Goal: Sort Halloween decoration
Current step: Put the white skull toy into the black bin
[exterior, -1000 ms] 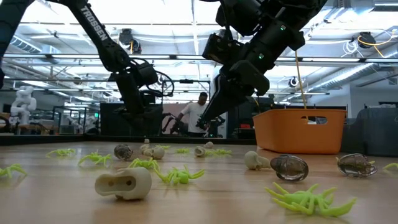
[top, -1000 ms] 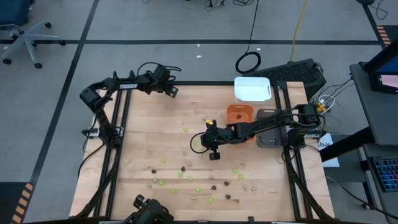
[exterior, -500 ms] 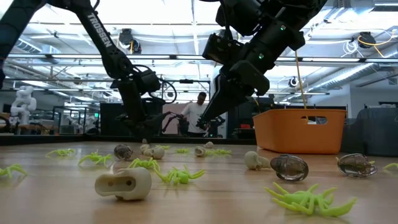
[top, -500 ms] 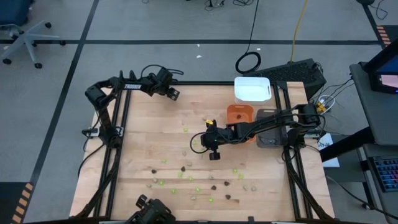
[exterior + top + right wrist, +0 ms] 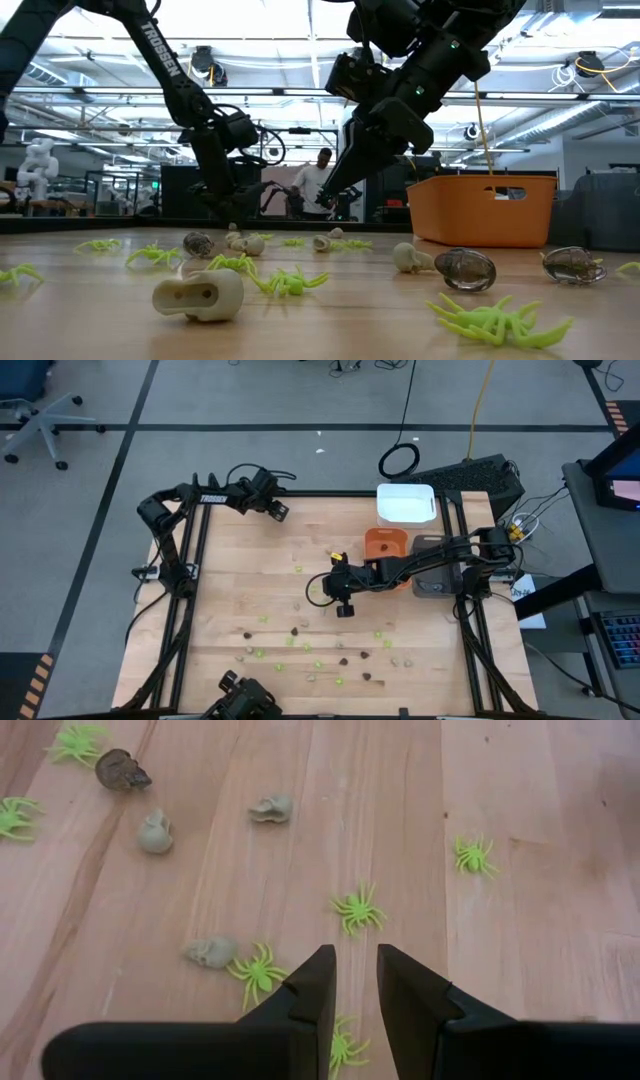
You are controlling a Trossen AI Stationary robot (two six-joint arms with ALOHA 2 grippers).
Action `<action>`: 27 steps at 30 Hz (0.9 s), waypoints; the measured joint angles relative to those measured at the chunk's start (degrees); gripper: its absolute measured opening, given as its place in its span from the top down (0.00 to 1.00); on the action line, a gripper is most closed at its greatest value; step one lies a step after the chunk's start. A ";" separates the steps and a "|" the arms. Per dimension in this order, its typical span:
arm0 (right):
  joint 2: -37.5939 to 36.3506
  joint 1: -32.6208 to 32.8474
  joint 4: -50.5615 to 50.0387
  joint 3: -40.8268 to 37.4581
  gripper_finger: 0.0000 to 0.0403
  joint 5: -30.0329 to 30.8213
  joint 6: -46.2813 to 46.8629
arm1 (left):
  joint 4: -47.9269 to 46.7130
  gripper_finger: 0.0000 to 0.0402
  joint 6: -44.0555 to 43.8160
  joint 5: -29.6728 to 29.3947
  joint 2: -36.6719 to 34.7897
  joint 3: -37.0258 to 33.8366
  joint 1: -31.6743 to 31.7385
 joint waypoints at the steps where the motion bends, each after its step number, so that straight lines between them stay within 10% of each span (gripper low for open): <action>1: 0.00 0.00 0.06 0.00 0.84 0.00 0.00 | 0.01 0.50 0.06 -0.04 0.00 0.00 0.01; 27: 0.02 0.00 0.83 -0.02 0.84 0.00 0.26 | -2.61 1.00 4.77 1.74 -0.40 0.17 -0.29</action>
